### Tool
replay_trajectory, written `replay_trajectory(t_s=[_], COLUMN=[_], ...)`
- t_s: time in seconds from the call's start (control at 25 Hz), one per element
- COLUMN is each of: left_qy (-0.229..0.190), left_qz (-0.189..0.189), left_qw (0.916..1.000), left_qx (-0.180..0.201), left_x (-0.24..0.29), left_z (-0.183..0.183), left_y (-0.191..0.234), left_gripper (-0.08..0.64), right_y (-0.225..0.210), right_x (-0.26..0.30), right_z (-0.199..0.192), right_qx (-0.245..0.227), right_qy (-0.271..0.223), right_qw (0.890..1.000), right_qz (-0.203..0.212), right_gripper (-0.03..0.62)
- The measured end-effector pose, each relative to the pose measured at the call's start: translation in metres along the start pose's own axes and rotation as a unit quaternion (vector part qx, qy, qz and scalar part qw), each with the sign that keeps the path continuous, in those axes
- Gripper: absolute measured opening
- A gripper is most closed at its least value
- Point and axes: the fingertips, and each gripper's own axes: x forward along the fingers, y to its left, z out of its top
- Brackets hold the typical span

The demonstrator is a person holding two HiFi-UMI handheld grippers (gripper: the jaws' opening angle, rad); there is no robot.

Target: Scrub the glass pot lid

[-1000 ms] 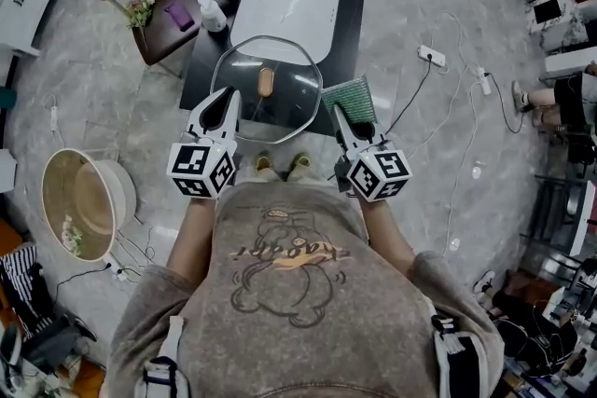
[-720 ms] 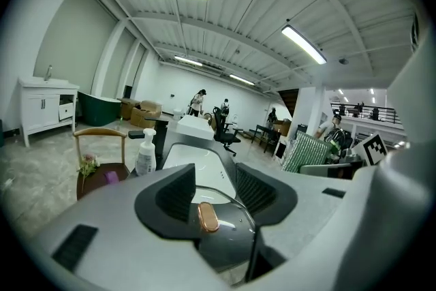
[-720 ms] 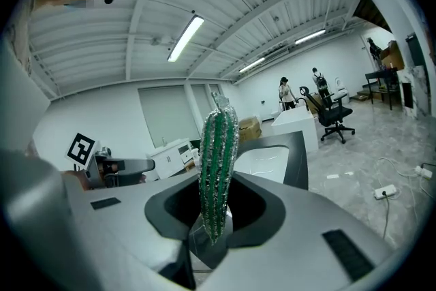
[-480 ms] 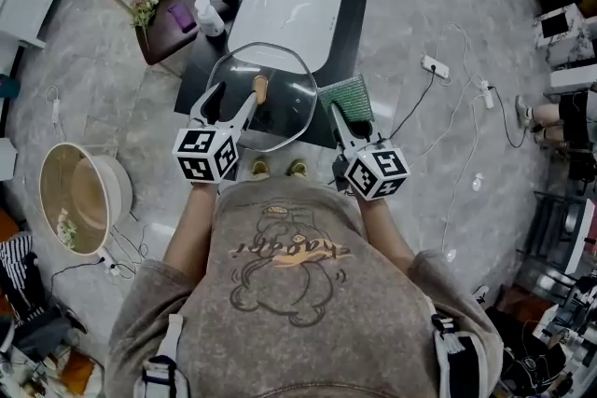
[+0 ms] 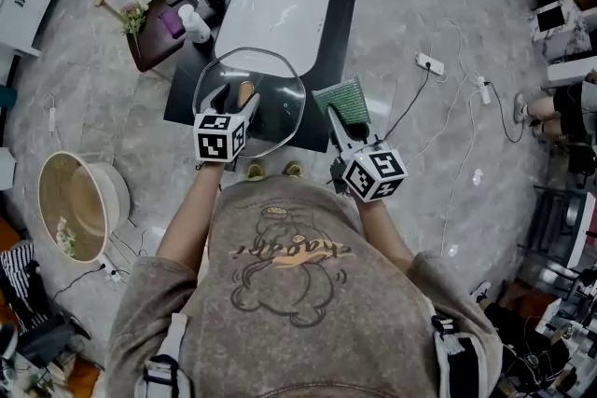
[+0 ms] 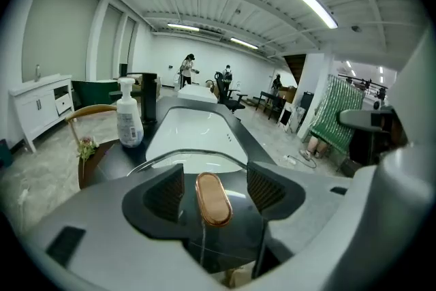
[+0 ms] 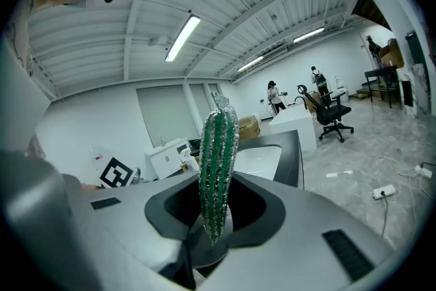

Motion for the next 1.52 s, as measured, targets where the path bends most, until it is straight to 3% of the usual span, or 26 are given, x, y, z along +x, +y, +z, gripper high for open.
replay_trajectory(t_s=[0.64,1.04,1.32,1.52], left_qy=[0.076,0.06,0.056,0.077], left_qz=[0.056,0.098,0.106,0.099], left_qw=[0.9953,0.9933,0.9927,0.992], left_qx=[0.019,0.015,0.007,0.013], left_x=[0.053,0.054,0.053,0.047], left_z=[-0.046,-0.047,-0.045,-0.052], left_y=[0.007,0.014,0.01,0.009], left_gripper=[0.281,0.232,0.186,0.173], right_y=[-0.029,-0.036,-0.038,-0.044], right_x=[-0.017,-0.017,-0.019,-0.028], right_z=[-0.008,-0.01,-0.01,-0.013], right_qx=[0.018,0.022,0.027,0.033], right_qy=[0.005,0.012,0.013,0.015], right_qw=[1.0,0.999,0.999,0.999], right_qz=[-0.023,-0.021,-0.018,-0.028], right_gripper=[0.094,0.094,0.094,0.094])
